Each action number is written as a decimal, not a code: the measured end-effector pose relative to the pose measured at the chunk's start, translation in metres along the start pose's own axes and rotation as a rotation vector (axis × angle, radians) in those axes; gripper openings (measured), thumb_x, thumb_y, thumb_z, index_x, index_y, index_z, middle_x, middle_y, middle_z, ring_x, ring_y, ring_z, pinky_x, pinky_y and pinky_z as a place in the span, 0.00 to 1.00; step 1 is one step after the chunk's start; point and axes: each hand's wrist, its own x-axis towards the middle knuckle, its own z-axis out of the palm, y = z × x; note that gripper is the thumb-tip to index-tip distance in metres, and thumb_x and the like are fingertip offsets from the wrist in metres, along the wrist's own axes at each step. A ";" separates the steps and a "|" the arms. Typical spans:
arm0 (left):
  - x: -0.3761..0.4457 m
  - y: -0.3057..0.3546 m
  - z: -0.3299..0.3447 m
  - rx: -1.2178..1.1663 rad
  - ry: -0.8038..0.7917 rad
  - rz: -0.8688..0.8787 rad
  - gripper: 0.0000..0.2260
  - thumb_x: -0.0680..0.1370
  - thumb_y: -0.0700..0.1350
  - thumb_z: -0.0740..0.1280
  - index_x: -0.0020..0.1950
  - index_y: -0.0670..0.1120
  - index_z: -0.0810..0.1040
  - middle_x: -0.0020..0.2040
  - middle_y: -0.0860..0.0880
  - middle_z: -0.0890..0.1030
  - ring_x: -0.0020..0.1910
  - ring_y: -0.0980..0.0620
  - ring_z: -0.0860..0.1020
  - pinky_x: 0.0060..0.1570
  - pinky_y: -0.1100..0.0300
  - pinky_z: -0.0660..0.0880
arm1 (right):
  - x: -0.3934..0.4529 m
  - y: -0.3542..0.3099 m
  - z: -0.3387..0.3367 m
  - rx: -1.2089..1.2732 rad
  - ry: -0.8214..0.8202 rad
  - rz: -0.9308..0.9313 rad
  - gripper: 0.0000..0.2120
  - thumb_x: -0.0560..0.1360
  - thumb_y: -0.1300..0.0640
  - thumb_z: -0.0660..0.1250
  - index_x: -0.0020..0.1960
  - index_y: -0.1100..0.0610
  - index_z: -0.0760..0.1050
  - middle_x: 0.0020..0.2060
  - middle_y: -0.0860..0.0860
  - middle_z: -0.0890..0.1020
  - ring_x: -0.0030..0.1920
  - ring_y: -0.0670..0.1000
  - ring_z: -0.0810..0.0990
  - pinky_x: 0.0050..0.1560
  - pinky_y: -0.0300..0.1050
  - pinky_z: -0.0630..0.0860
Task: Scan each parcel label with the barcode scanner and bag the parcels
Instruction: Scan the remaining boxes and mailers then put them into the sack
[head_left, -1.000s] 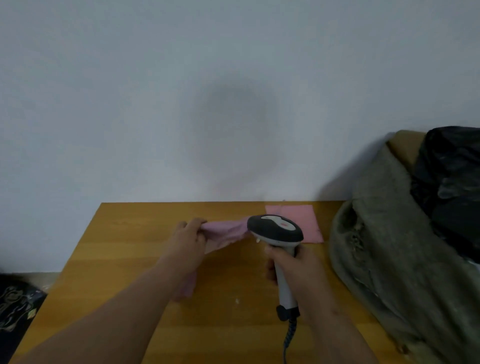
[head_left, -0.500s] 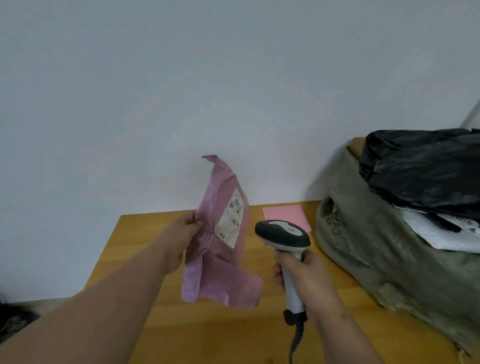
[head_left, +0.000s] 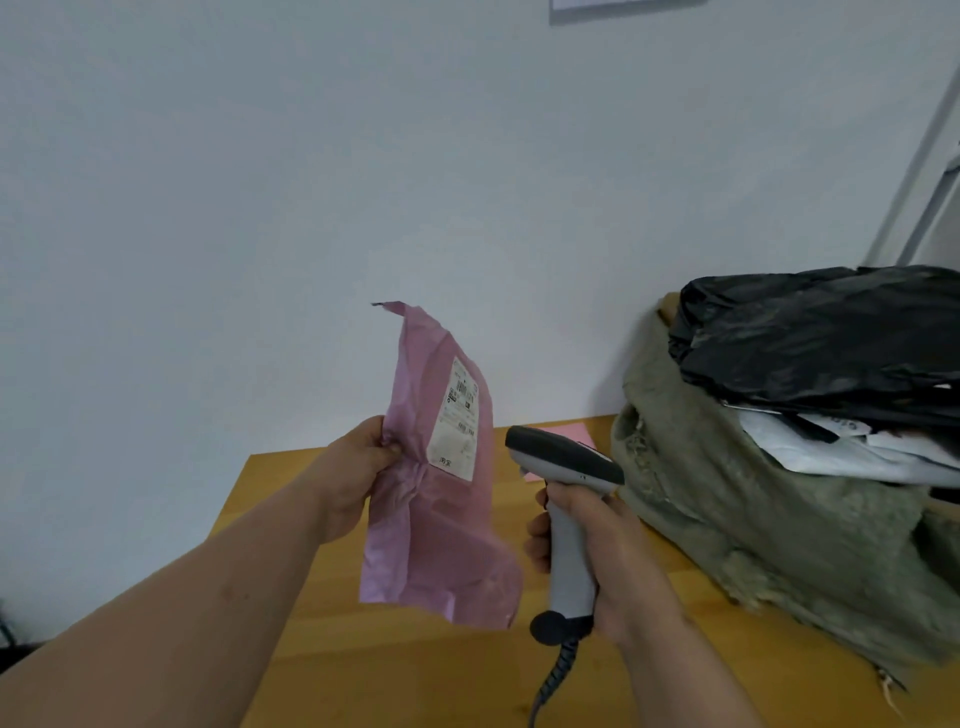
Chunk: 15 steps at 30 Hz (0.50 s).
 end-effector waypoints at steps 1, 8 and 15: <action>0.000 0.002 0.005 -0.002 0.004 0.000 0.11 0.81 0.30 0.54 0.52 0.39 0.75 0.51 0.38 0.82 0.48 0.44 0.82 0.45 0.55 0.80 | 0.000 -0.004 -0.003 0.015 -0.007 0.004 0.06 0.78 0.60 0.67 0.48 0.64 0.77 0.35 0.61 0.79 0.33 0.56 0.79 0.36 0.49 0.76; 0.006 0.009 0.042 -0.013 0.028 -0.021 0.12 0.82 0.31 0.54 0.62 0.34 0.72 0.57 0.35 0.80 0.54 0.39 0.81 0.48 0.54 0.81 | 0.007 -0.036 -0.036 0.082 -0.015 0.029 0.06 0.78 0.59 0.67 0.46 0.62 0.77 0.34 0.59 0.80 0.31 0.54 0.79 0.31 0.44 0.76; 0.007 0.013 0.076 -0.043 0.053 -0.037 0.13 0.82 0.31 0.54 0.60 0.39 0.76 0.55 0.39 0.83 0.53 0.42 0.81 0.56 0.50 0.78 | 0.021 -0.056 -0.066 0.127 -0.037 0.064 0.07 0.78 0.57 0.67 0.49 0.61 0.77 0.34 0.56 0.80 0.31 0.52 0.79 0.30 0.43 0.77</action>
